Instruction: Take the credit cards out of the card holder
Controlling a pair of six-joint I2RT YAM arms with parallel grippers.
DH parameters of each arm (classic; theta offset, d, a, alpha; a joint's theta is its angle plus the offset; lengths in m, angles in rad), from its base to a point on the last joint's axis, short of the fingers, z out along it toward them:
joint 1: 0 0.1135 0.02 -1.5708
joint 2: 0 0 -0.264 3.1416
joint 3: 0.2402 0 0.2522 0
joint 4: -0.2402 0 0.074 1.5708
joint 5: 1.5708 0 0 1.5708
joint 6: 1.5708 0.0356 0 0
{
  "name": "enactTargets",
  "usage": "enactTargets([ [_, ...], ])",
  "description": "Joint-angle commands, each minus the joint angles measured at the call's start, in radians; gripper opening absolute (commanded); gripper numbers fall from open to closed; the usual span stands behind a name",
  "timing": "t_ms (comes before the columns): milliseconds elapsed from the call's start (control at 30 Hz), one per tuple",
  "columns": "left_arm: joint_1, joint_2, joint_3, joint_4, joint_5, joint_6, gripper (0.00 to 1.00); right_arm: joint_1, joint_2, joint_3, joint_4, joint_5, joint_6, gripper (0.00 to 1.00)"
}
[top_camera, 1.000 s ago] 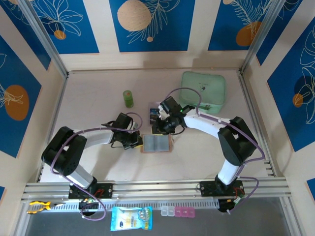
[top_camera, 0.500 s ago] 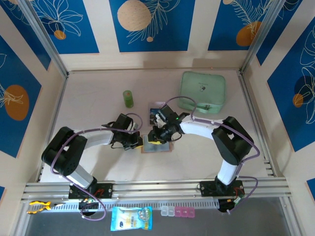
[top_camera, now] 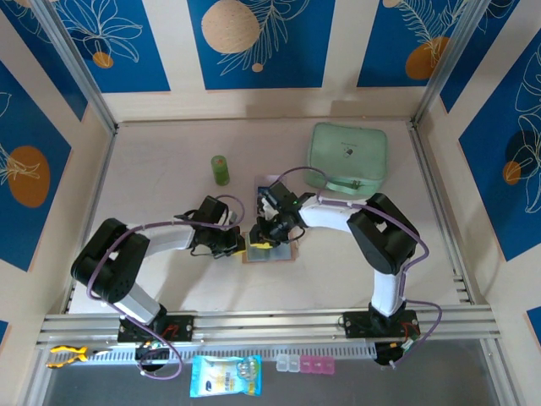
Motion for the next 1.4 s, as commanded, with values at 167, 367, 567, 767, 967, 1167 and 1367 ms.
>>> enactTargets([
  [167, -0.009, -0.001, 0.004, -0.063, -0.044, 0.025, 0.03, 0.01, 0.025, 0.037, -0.101, 0.041, -0.031, 0.28],
  [367, -0.009, 0.018, 0.014, -0.07, -0.044, 0.038, 0.03, 0.007, 0.014, 0.027, -0.131, 0.074, -0.045, 0.28],
  [567, -0.008, 0.028, 0.018, -0.076, -0.05, 0.042, 0.03, 0.001, -0.016, 0.005, -0.139, 0.095, -0.051, 0.27],
  [767, -0.008, 0.021, 0.018, -0.086, -0.053, 0.044, 0.03, -0.016, -0.034, -0.019, -0.124, 0.081, -0.053, 0.28],
  [967, -0.009, 0.021, 0.025, -0.093, -0.062, 0.045, 0.03, -0.044, -0.053, -0.068, -0.062, 0.032, -0.044, 0.27],
  [1167, -0.008, 0.007, 0.039, -0.107, -0.067, 0.044, 0.03, -0.084, -0.069, -0.143, 0.05, -0.057, -0.024, 0.26],
  [1367, -0.01, -0.045, 0.057, -0.088, -0.057, 0.016, 0.05, -0.121, -0.073, -0.215, 0.173, -0.148, -0.001, 0.25],
])
